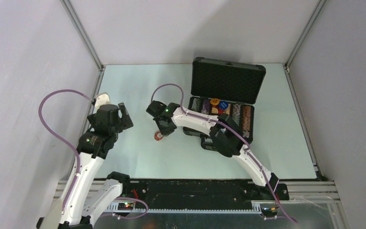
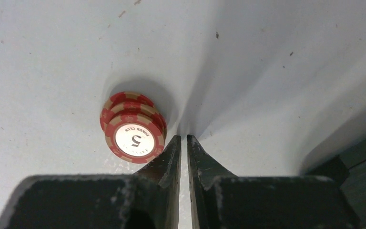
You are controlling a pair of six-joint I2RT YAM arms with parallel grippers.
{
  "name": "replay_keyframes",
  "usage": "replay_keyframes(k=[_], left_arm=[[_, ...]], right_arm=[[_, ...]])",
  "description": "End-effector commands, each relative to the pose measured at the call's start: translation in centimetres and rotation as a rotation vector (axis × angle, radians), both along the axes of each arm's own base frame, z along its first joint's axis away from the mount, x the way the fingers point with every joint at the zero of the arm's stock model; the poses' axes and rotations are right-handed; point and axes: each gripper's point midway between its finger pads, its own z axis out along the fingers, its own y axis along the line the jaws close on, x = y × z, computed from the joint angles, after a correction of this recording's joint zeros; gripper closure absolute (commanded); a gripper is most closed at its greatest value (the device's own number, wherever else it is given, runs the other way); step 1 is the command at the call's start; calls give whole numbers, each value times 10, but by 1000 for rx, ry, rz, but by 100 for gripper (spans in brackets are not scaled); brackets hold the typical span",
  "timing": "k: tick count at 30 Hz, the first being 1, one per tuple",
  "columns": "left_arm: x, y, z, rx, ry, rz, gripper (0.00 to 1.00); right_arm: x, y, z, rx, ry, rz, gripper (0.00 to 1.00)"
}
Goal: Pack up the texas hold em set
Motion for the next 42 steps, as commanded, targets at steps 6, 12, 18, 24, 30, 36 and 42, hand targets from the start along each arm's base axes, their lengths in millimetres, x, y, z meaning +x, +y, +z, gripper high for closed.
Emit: replay_keyframes(k=[6,12,18,24,30,36,42], left_arm=[[3,0,2,-2,-15,-8,2],[3,0,2,-1,-15,-5,2],[3,0,3,-1,-15,-7,2],[3,0,2,-1,-13,-7,2],[3,0,2,-1,-13,-6,2],[3,0,2,0,-13,-4,2],[3,1,1,2,-11,-4,2]], right_arm=[[-3,19,-3,32,17,4,87],[-3,22,-5,37,22,8,87],[-3,21,-7,28,21,8,87],[16,-1,-5,-22,-18,-33,87],[44,-30,1,-40,-56,-86,87],[55,-26,3,-20,-66,-61,87],[59,-3,-10,11,-45,-27,83]])
